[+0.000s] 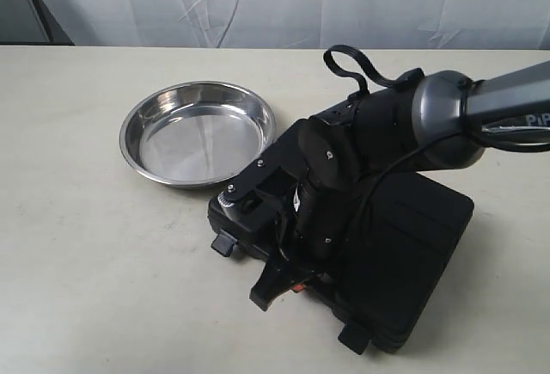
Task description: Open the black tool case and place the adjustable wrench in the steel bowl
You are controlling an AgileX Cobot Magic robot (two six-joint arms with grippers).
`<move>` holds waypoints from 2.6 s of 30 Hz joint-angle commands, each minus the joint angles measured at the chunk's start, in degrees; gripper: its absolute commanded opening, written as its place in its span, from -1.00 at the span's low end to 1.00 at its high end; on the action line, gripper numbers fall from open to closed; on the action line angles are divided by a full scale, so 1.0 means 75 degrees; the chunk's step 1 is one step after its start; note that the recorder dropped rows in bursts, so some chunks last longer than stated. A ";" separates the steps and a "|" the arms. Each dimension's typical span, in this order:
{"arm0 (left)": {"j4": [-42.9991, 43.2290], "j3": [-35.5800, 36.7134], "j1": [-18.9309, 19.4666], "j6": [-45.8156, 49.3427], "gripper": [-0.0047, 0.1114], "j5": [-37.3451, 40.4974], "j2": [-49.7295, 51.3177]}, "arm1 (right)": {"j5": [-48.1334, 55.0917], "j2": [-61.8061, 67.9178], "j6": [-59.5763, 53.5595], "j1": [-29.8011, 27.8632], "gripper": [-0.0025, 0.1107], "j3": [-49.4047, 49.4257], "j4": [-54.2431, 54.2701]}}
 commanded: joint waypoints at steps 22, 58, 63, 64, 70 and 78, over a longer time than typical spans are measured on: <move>-0.0020 -0.0016 -0.0028 -0.0011 -0.91 -0.0043 0.0027 | 0.0659 -0.1189 0.0109 -0.0020 -0.97 0.0029 0.0438; -0.0020 -0.0016 -0.0028 -0.0011 -0.91 -0.0043 0.0027 | 0.1297 -0.1067 -0.0567 0.0169 -0.97 0.0065 -0.0078; -0.0020 -0.0016 -0.0028 -0.0011 -0.91 -0.0043 0.0027 | 0.0876 -0.1067 -0.0567 0.0169 -0.97 0.0065 0.1039; -0.0020 -0.0016 -0.0028 -0.0011 -0.91 -0.0043 0.0027 | 0.0797 -0.1067 -0.0583 0.0169 -0.97 0.0065 0.1039; -0.0020 -0.0016 -0.0028 -0.0011 -0.91 -0.0043 0.0027 | 0.0932 -0.1067 -0.0662 0.0231 -0.97 0.0065 -0.0089; -0.0020 -0.0016 -0.0028 -0.0011 -0.91 -0.0043 0.0027 | 0.1205 -0.1247 -0.0624 0.0247 -0.97 0.0065 0.0098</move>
